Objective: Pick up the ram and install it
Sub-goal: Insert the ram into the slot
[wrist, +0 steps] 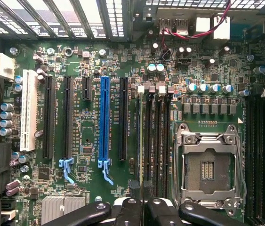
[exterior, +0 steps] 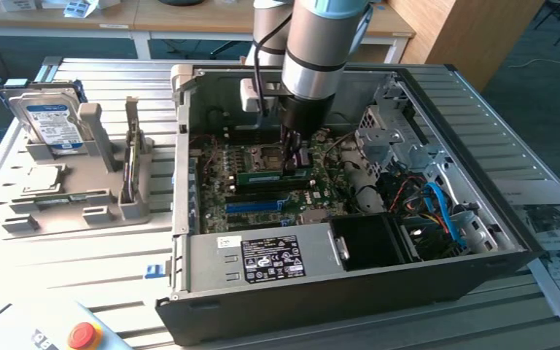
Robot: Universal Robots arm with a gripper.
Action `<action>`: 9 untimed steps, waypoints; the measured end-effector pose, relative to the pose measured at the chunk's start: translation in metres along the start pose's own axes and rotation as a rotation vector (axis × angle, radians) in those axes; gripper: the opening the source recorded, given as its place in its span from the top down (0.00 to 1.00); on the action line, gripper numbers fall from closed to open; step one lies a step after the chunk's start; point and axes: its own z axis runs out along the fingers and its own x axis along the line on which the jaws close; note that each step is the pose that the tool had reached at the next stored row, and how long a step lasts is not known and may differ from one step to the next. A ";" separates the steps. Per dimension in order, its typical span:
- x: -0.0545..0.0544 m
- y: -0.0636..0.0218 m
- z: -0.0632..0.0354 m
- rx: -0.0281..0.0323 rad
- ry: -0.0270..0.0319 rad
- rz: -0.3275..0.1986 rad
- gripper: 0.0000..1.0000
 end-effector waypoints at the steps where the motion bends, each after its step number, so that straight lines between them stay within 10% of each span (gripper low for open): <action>1: 0.000 -0.0001 0.0001 -0.0003 0.0000 0.000 0.88; 9: 0.000 -0.0021 0.0010 -0.0093 0.0001 0.000 0.88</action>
